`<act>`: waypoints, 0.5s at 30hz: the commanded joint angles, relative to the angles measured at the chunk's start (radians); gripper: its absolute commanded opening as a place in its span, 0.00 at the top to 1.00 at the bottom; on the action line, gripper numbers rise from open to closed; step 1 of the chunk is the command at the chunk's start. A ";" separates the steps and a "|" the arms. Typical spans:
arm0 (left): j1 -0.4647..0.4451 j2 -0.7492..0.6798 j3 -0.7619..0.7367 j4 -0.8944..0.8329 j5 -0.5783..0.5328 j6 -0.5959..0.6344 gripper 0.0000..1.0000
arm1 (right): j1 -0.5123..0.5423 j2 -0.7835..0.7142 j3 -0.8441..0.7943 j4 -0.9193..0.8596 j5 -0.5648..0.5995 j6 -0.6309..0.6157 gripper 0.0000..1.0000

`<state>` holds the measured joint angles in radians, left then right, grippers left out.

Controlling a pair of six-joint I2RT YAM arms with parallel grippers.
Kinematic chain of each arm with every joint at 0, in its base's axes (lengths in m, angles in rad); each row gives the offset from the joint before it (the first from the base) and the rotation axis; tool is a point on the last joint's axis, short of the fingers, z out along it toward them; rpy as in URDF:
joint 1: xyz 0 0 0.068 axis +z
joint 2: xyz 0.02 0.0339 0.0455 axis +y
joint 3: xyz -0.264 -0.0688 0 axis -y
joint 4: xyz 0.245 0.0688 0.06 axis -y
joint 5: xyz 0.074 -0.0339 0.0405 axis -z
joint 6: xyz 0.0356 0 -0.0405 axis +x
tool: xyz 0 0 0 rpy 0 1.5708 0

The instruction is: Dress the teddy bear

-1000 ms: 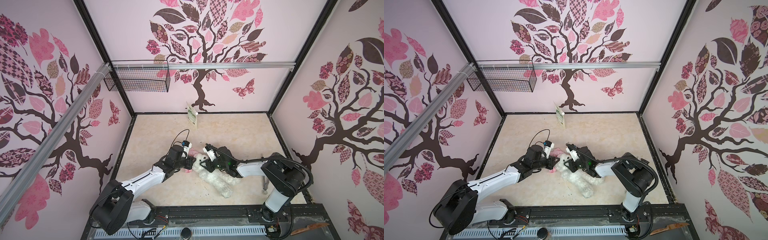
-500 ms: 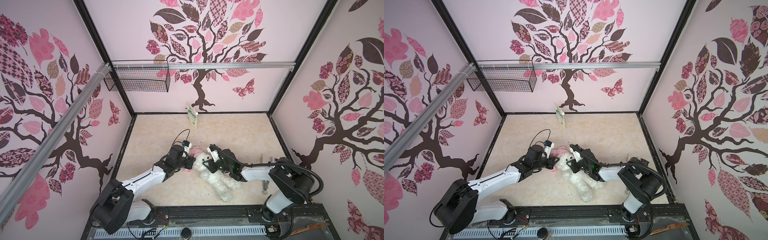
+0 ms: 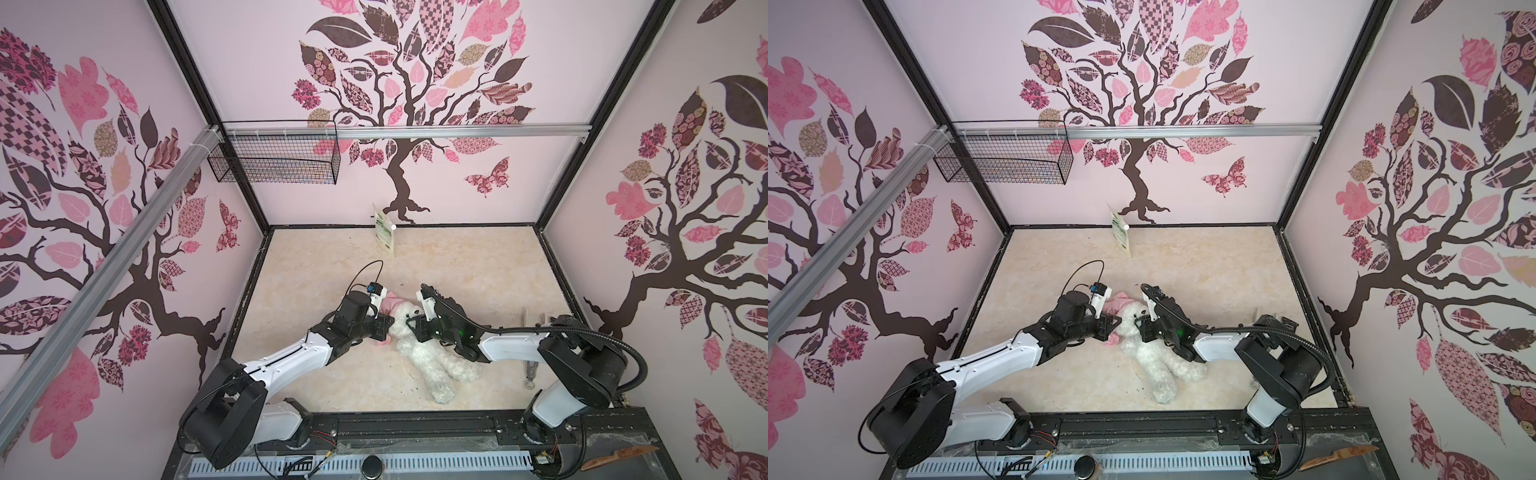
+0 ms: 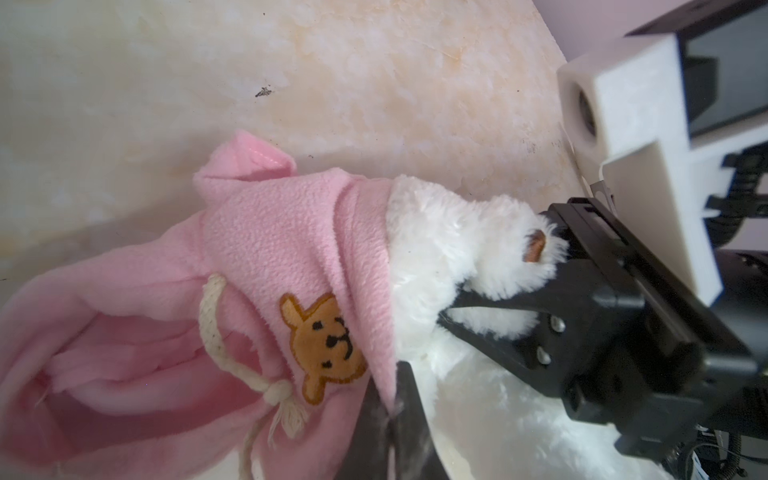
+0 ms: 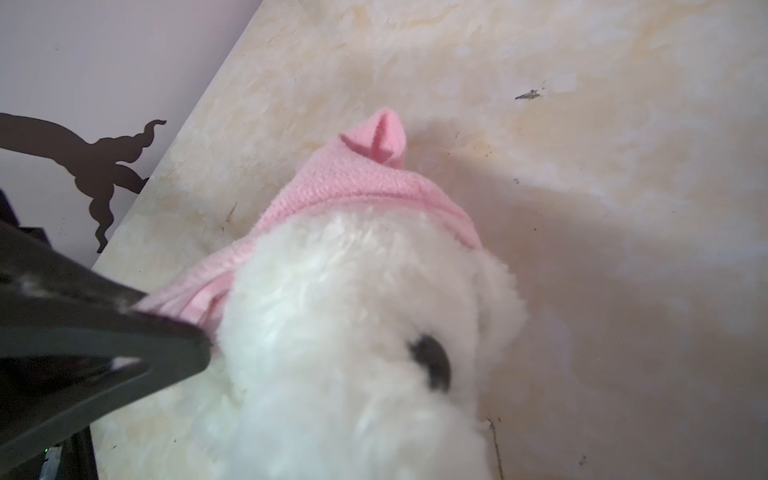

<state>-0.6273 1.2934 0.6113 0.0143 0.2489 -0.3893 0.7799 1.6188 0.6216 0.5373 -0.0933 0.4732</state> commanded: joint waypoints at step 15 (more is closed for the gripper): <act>-0.011 -0.006 0.067 -0.054 -0.062 0.041 0.96 | -0.004 -0.131 -0.029 -0.010 0.150 -0.008 0.87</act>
<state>-0.6338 1.2934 0.6426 -0.0166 0.1856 -0.3683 0.7841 1.5185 0.6006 0.4942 -0.0059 0.4641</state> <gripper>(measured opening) 0.048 0.199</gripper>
